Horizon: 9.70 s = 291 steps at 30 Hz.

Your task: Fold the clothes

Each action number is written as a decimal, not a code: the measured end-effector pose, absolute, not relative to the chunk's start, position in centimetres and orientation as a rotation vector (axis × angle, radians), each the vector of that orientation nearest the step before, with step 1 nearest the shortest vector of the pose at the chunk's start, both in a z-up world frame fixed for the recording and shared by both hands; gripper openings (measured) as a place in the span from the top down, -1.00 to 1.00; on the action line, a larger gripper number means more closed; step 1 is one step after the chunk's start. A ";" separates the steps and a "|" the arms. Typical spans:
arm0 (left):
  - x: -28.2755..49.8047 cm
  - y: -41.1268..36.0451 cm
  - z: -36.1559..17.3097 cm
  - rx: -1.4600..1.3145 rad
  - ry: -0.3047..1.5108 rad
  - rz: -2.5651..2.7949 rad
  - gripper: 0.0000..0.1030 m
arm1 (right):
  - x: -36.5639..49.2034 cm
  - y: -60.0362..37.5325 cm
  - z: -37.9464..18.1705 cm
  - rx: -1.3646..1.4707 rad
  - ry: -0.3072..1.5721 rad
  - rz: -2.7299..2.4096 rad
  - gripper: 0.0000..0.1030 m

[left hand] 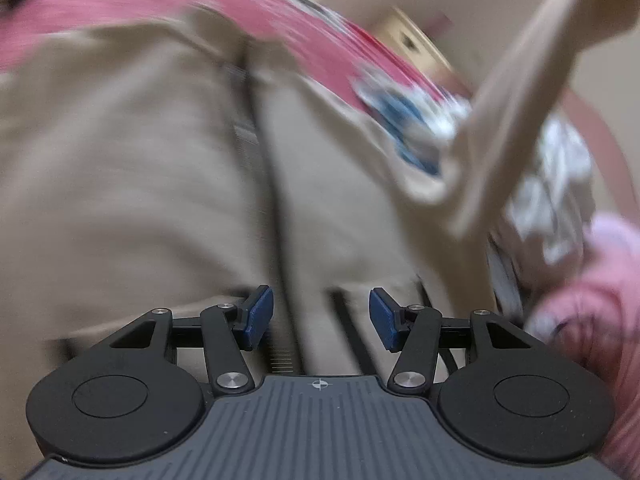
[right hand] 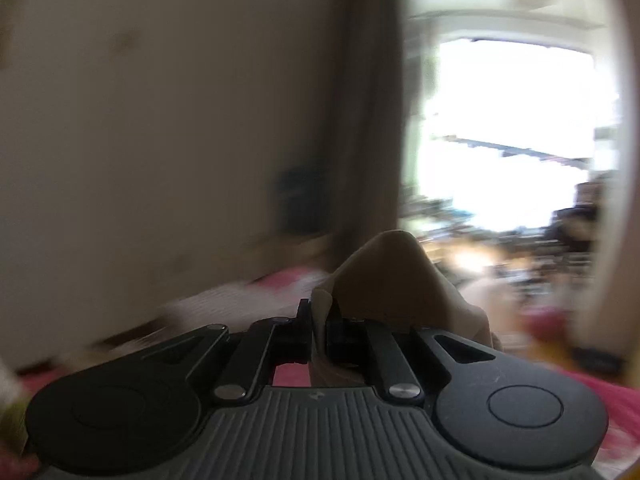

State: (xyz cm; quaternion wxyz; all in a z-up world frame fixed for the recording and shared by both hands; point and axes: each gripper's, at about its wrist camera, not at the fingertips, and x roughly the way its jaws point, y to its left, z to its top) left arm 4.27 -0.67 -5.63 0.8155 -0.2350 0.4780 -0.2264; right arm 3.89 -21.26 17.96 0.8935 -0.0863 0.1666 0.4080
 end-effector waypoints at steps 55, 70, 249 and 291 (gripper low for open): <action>18.9 -28.5 -4.8 0.449 0.916 -0.830 0.90 | 1.1 -36.5 -9.2 0.258 0.753 0.262 0.17; 22.0 -10.1 -8.3 -0.836 0.965 -0.597 0.93 | 1.4 -39.2 -10.3 0.467 0.766 0.311 0.17; -4.9 1.1 -5.9 0.166 0.994 -0.381 0.47 | -6.7 -25.1 -6.7 0.076 0.892 0.474 0.61; -3.2 0.3 -6.1 0.022 0.945 -0.364 0.35 | -2.9 -31.7 -9.5 -0.350 0.685 0.054 0.26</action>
